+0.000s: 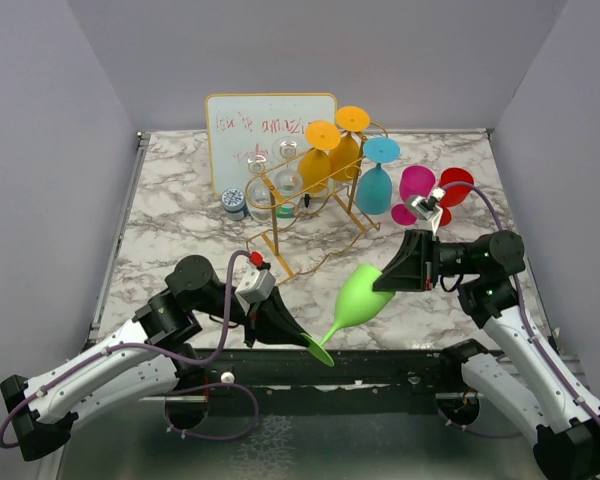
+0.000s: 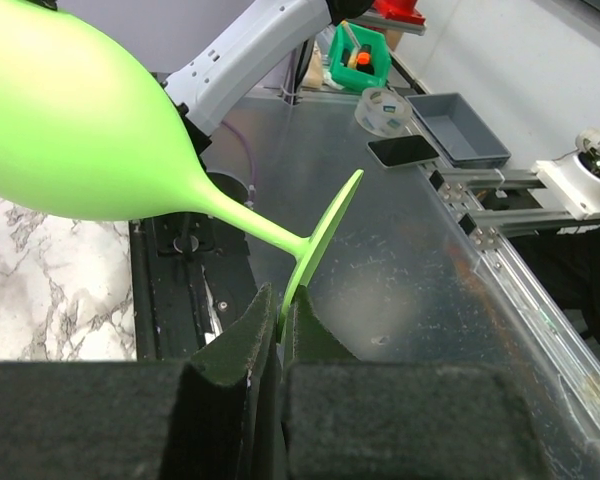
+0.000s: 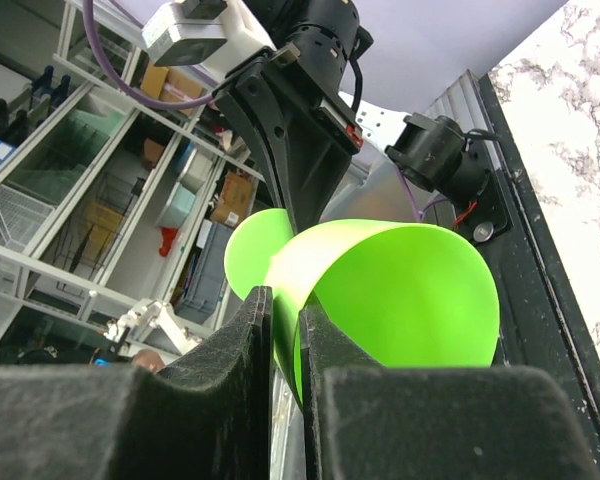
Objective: Take the wine glass off the wine glass rack
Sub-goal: Place the wine glass at the center of the board.
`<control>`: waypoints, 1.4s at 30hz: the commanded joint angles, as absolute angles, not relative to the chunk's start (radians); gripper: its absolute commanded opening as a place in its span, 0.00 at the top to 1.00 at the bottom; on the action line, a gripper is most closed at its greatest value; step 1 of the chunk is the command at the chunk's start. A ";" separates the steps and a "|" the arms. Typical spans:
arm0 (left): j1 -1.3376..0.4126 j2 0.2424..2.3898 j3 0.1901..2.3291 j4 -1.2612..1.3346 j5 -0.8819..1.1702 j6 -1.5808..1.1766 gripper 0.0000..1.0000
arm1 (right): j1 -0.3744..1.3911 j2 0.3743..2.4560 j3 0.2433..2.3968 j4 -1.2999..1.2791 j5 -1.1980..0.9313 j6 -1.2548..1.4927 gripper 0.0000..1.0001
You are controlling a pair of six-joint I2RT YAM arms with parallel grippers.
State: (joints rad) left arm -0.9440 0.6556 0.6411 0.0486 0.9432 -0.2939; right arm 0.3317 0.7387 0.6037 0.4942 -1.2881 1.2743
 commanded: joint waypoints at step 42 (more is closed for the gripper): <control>-0.935 0.605 0.700 -0.198 0.366 -0.296 0.02 | 0.341 0.812 0.731 -0.266 -1.053 0.722 1.00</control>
